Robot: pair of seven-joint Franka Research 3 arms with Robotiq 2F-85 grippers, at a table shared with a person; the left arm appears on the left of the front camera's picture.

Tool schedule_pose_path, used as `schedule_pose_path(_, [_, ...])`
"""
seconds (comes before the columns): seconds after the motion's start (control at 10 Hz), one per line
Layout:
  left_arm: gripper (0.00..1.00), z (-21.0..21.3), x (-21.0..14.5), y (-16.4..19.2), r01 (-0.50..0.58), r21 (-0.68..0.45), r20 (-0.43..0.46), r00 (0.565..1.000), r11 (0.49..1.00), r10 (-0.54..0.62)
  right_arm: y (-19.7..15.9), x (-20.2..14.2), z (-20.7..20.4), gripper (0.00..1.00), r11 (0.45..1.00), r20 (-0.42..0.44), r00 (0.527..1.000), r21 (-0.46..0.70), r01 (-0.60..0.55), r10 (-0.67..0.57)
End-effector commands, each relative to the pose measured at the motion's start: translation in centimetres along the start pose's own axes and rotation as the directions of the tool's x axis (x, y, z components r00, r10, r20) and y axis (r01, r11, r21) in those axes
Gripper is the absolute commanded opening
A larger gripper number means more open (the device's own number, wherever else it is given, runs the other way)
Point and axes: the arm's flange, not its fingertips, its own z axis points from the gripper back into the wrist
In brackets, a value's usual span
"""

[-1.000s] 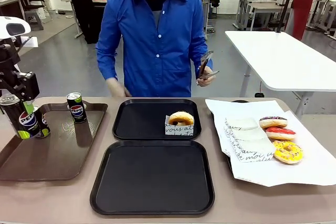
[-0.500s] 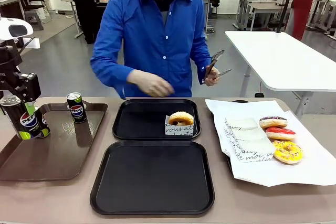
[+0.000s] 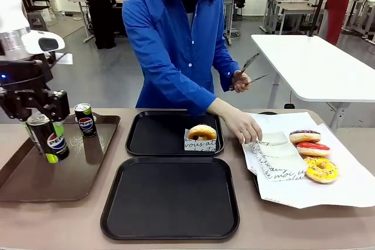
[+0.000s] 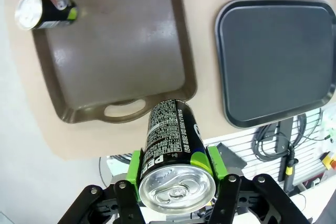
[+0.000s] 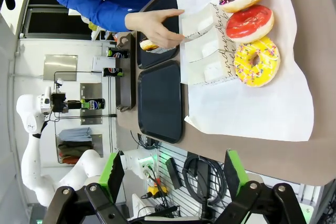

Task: Set up donuts and drinks on trays.
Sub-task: Pick up one Pepsi coke and place it on the Flat Tray.

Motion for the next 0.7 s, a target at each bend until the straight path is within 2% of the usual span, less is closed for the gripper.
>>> schedule_pose_path(0.0, [0.59, 0.0, 1.6, -1.8, 0.069, -0.039, 0.021, 0.997, 0.997, -0.068, -0.1, -0.3, -0.2, 1.00, 1.000, -0.001, 1.000, 0.001, 0.001, -0.001])
schedule_pose_path(0.3, [0.59, -2.6, 5.6, -7.3, 0.205, -0.027, -0.008, 0.979, 0.979, -0.205, -0.1, -0.3, -0.2, 1.00, 1.000, -0.001, 1.000, 0.001, 0.001, -0.001])
schedule_pose_path(0.5, [0.59, -4.7, 9.0, -10.6, 0.251, -0.010, -0.019, 0.968, 0.968, -0.251, -0.1, -0.3, -0.2, 1.00, 1.000, -0.001, 1.000, 0.001, 0.001, -0.001])
schedule_pose_path(0.6, [0.59, -5.7, 10.9, -11.6, 0.269, 0.000, 0.003, 0.963, 0.963, -0.269, -0.1, -0.3, -0.2, 1.00, 1.000, -0.001, 1.000, 0.001, 0.001, -0.001])
